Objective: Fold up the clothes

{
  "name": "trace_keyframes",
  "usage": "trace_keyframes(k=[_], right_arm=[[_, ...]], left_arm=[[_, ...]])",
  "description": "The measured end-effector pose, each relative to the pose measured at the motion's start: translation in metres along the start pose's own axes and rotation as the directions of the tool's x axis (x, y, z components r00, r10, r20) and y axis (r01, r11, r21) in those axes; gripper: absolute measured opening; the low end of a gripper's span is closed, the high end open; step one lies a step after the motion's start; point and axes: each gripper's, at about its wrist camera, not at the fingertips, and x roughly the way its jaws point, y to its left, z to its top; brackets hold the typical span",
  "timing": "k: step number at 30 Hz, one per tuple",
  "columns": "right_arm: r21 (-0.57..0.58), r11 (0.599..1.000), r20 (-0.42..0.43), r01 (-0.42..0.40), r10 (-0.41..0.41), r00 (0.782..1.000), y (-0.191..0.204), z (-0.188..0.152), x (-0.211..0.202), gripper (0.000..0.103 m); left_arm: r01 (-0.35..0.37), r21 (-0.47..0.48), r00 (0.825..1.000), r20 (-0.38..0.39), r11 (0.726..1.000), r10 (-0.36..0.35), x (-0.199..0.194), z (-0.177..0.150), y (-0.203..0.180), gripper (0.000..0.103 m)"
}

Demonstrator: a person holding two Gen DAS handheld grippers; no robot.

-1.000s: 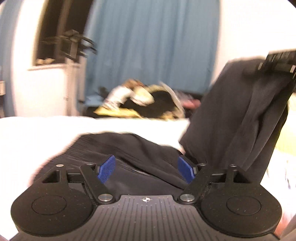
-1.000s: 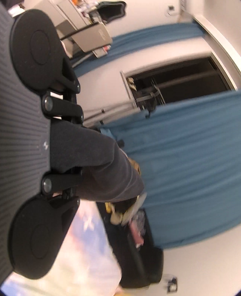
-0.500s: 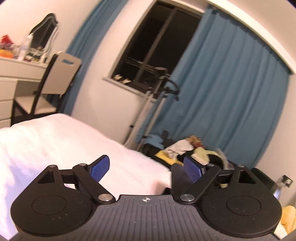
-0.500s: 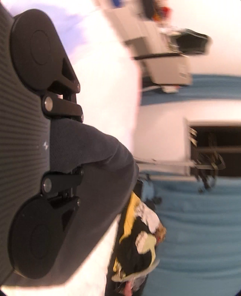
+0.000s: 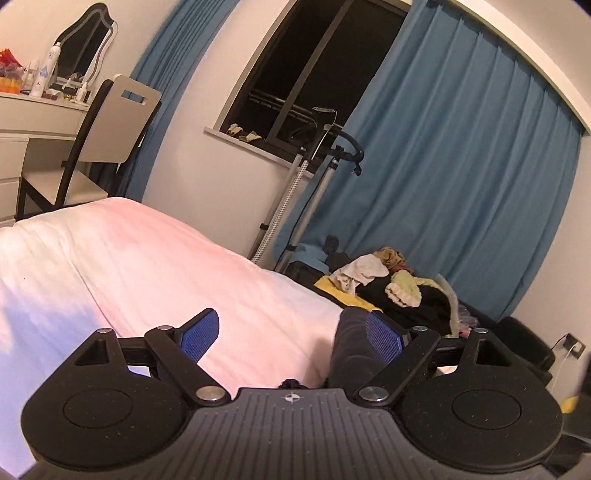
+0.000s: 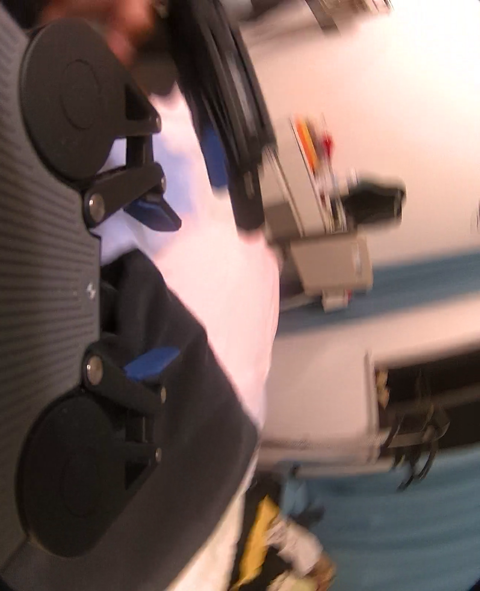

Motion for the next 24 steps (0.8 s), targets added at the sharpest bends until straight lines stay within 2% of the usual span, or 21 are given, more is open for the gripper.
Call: trace_keyframes(k=[2,5,8,9,11,14,18,21,24], right_arm=[[-0.056,0.998,-0.004,-0.012,0.012,1.0,0.001,-0.001,-0.027,0.08],[-0.115,0.992,0.0,0.048,-0.049,0.999,-0.006,-0.009,-0.061,0.081],[-0.081,0.987,0.036,0.137,-0.134,0.99,-0.026,-0.025,-0.083,0.082],[-0.028,0.989,0.034,0.148,-0.147,0.989,-0.038,-0.026,-0.085,0.082],[0.017,0.989,0.046,0.147,-0.148,0.988,-0.053,-0.027,-0.084,0.082],[0.003,0.989,0.018,0.148,-0.148,0.989,-0.058,-0.032,-0.072,0.082],[-0.077,0.991,-0.024,0.111,-0.114,0.993,-0.044,-0.048,-0.054,0.079],[-0.175,0.979,-0.046,0.1,-0.11,0.993,-0.028,-0.058,-0.042,0.076],[-0.238,0.962,-0.023,0.131,-0.14,0.99,-0.019,-0.057,-0.042,0.073]], left_arm=[[0.025,-0.019,1.0,0.009,1.0,-0.025,-0.004,0.0,-0.004,0.089],[0.047,-0.03,0.999,-0.001,0.998,-0.047,-0.011,-0.005,-0.02,0.089],[0.025,-0.042,1.0,-0.009,0.999,-0.025,-0.018,-0.015,-0.039,0.088],[0.026,-0.039,1.0,-0.009,0.999,-0.027,-0.02,-0.019,-0.045,0.088],[0.005,-0.019,1.0,-0.02,1.0,-0.005,-0.017,-0.028,-0.056,0.087],[-0.044,0.012,0.996,-0.083,0.999,0.045,-0.001,-0.044,-0.063,0.084],[-0.138,-0.08,0.975,-0.187,0.987,0.121,0.035,-0.068,-0.042,0.08],[-0.159,-0.167,0.975,-0.184,0.973,0.127,0.048,-0.069,-0.026,0.078],[-0.126,-0.149,0.983,-0.149,0.981,0.104,0.054,-0.064,-0.026,0.072]])
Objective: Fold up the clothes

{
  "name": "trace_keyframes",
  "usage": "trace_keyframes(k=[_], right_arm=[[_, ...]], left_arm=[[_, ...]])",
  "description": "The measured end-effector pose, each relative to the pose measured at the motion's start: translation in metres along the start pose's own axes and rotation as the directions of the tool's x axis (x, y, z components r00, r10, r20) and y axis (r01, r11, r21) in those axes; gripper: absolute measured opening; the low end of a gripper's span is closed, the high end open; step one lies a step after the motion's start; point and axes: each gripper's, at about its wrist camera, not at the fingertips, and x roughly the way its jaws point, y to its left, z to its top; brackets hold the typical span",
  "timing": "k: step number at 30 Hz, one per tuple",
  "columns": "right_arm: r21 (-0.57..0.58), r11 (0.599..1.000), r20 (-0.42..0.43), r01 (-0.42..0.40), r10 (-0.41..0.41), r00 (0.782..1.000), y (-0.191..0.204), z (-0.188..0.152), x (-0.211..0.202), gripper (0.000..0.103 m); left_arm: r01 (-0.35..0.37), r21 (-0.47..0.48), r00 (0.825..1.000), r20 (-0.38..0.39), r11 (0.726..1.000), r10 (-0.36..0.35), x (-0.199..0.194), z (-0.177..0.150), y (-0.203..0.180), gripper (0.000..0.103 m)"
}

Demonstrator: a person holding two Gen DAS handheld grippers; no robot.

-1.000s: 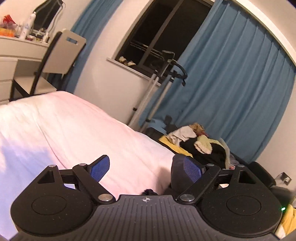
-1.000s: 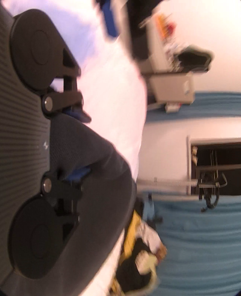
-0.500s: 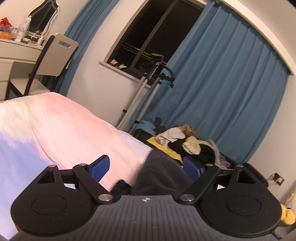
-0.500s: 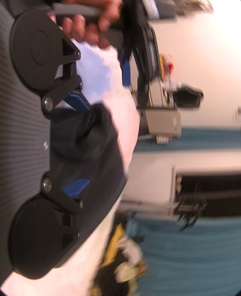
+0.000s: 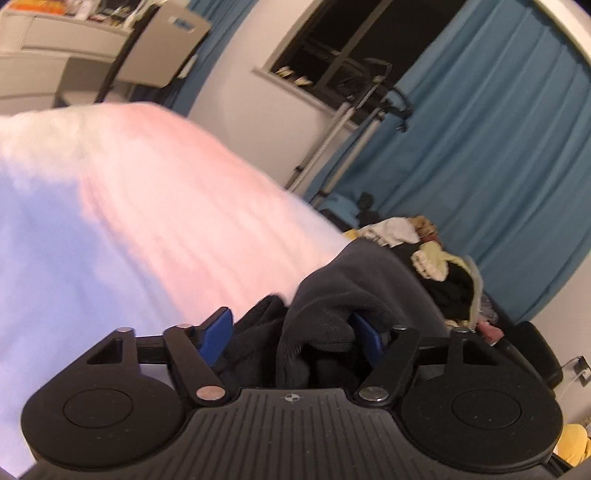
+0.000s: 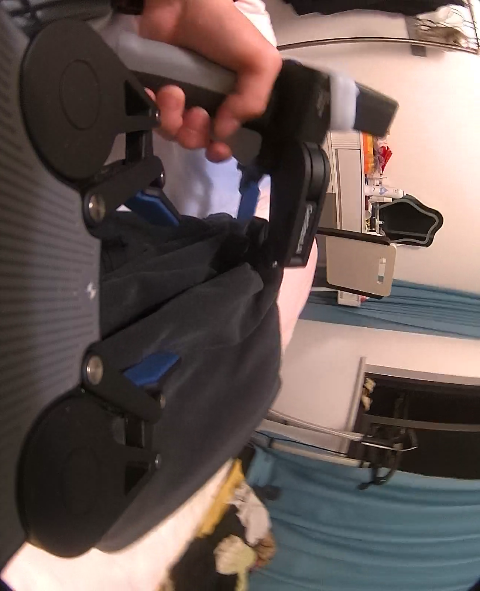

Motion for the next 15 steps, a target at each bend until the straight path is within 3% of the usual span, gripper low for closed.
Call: trace_keyframes(k=[4,5,6,8,9,15], right_arm=[[0.061,0.997,-0.003,0.04,-0.04,0.999,-0.009,-0.002,-0.002,0.064],[0.067,0.996,-0.013,0.06,-0.059,0.998,-0.012,-0.004,0.0,0.055],[0.076,0.994,-0.022,0.079,-0.077,0.997,-0.014,-0.006,0.001,0.036],[0.123,0.987,-0.035,0.102,-0.098,0.995,-0.02,-0.012,0.003,0.025],[0.161,0.982,-0.033,0.104,-0.1,0.994,-0.025,-0.013,0.004,0.014],[0.15,0.974,0.123,0.171,-0.19,0.974,-0.021,0.002,-0.027,0.009]], left_arm=[[0.034,0.035,0.999,0.029,0.999,-0.035,0.0,0.002,-0.005,0.068],[0.041,0.038,0.999,0.033,0.998,-0.043,-0.003,0.001,-0.006,0.068],[0.052,0.033,0.998,0.037,0.998,-0.053,-0.007,0.001,-0.006,0.068],[0.081,0.018,0.996,0.045,0.997,-0.081,-0.013,0.003,-0.01,0.068],[0.096,0.01,0.994,0.05,0.995,-0.097,-0.018,0.002,-0.01,0.069],[0.215,-0.077,0.972,0.117,0.974,-0.205,-0.063,0.006,-0.007,0.077]])
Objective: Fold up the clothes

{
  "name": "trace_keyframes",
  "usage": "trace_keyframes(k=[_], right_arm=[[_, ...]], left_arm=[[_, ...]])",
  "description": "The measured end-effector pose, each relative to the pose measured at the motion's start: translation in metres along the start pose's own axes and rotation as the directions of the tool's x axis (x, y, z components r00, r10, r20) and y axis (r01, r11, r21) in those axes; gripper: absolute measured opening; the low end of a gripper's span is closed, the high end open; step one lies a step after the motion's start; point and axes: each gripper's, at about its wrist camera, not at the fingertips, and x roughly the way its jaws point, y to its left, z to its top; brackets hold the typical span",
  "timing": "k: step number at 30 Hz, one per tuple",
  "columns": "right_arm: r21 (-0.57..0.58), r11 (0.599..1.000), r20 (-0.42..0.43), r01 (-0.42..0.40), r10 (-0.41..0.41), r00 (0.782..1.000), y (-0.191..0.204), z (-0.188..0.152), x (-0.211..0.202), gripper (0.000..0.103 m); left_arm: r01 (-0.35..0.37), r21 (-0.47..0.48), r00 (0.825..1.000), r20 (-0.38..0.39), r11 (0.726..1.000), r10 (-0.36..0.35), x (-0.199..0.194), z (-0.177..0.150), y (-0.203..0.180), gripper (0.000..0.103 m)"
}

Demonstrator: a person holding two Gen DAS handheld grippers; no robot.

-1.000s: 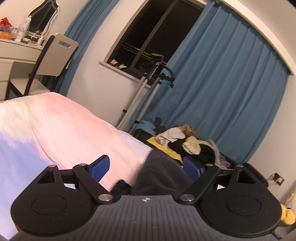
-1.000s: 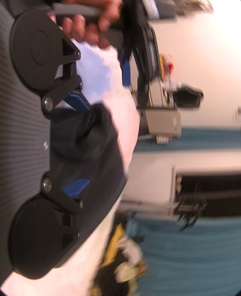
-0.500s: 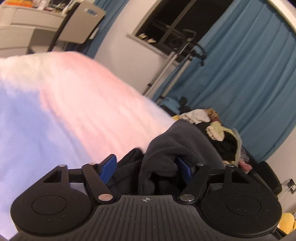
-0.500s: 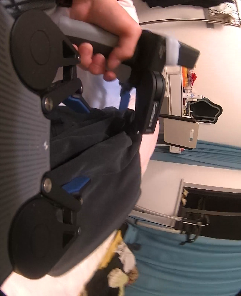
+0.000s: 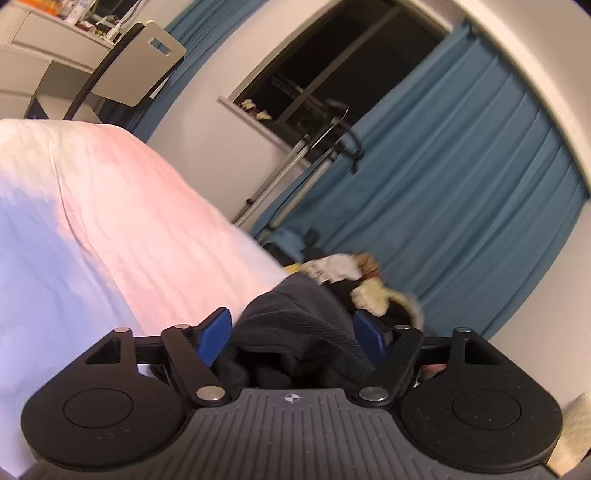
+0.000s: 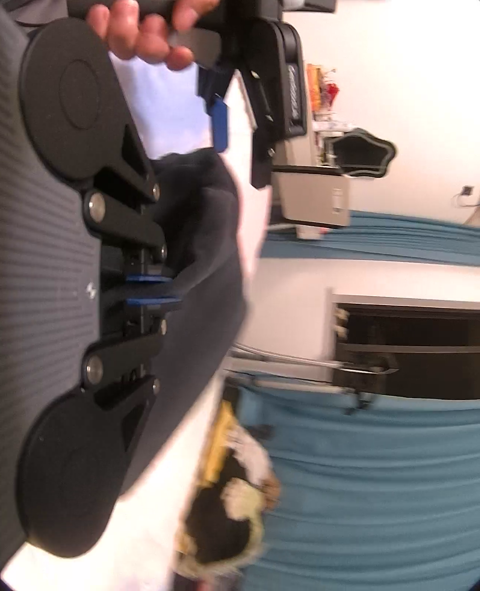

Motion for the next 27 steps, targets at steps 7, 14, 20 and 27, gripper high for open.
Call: trace_keyframes(k=[7,14,20,27], right_arm=[[-0.046,0.997,-0.041,0.056,-0.057,0.998,0.011,-0.006,-0.005,0.009],[-0.027,0.999,-0.04,0.044,-0.045,0.998,0.006,-0.008,-0.002,0.009],[-0.103,0.993,-0.036,0.052,-0.056,0.998,0.013,-0.009,-0.005,0.011],[-0.231,0.97,-0.132,0.074,-0.106,0.986,0.03,-0.026,0.012,0.036]], left_arm=[[0.147,-0.08,0.976,-0.153,0.986,-0.158,-0.012,-0.016,-0.013,0.075],[0.149,-0.21,0.961,-0.198,0.966,-0.191,0.014,-0.038,0.0,0.077],[0.104,-0.232,0.972,-0.184,0.967,-0.149,0.048,-0.023,0.019,0.072],[0.06,-0.168,0.976,-0.198,0.984,-0.093,0.061,-0.015,0.028,0.019]])
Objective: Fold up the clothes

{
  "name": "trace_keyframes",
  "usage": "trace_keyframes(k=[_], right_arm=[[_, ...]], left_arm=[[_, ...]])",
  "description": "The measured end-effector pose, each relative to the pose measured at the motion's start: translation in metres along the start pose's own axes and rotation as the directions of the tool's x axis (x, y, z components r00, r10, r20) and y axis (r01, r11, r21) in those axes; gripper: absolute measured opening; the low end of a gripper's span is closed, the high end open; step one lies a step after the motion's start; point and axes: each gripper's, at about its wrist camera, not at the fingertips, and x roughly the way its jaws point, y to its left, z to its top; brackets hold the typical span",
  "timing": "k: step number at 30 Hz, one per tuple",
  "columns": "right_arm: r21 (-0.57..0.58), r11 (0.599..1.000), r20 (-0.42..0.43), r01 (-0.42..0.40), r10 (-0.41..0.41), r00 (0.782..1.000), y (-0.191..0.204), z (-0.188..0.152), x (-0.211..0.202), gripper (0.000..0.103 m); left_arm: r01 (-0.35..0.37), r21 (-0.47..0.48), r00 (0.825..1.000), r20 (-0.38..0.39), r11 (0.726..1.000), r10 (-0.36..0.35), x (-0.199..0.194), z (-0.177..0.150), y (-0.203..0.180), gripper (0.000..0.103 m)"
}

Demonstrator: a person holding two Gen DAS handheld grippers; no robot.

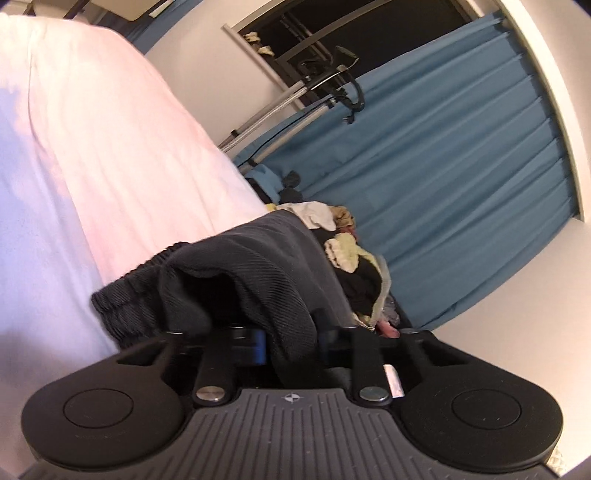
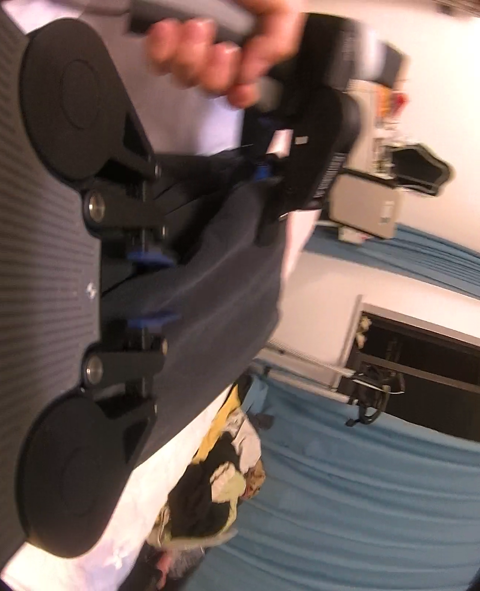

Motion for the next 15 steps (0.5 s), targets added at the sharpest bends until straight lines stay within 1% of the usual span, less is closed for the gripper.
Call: trace_keyframes(k=[4,6,7,8,9,11,14,15], right_arm=[[-0.086,0.994,-0.015,0.061,-0.063,0.998,0.012,-0.004,0.002,0.037],[-0.114,0.989,-0.015,0.092,-0.094,0.995,0.019,-0.003,-0.002,0.037],[-0.126,0.987,-0.016,0.103,-0.106,0.994,0.022,-0.003,-0.005,0.036],[-0.143,0.984,-0.021,0.111,-0.115,0.993,0.026,-0.004,-0.006,0.031],[-0.156,0.983,-0.047,0.095,-0.103,0.994,0.029,-0.006,-0.004,0.027],[-0.179,0.982,-0.099,0.061,-0.08,0.992,0.034,-0.012,0.002,0.025],[-0.177,0.984,-0.164,0.016,-0.045,0.985,0.035,-0.023,0.016,0.025],[-0.155,0.988,-0.162,0.009,-0.035,0.986,0.033,-0.023,0.017,0.027]], left_arm=[[0.04,-0.044,0.999,0.028,0.998,-0.039,-0.006,0.008,0.001,0.015],[0.055,-0.02,0.996,0.067,0.998,-0.054,-0.015,0.012,-0.005,0.015],[0.053,-0.005,0.996,0.074,0.999,-0.052,-0.018,0.015,-0.007,0.015],[0.04,0.017,0.997,0.067,0.999,-0.041,-0.019,0.016,-0.009,0.015],[0.008,0.043,0.998,0.06,0.999,-0.011,-0.017,0.016,-0.009,0.015],[-0.041,0.077,0.998,0.049,0.996,0.037,-0.013,0.015,-0.008,0.015],[-0.066,0.057,0.998,0.012,0.996,0.066,-0.007,0.013,0.003,0.017],[-0.066,0.053,0.998,0.006,0.996,0.065,-0.007,0.014,0.004,0.017]])
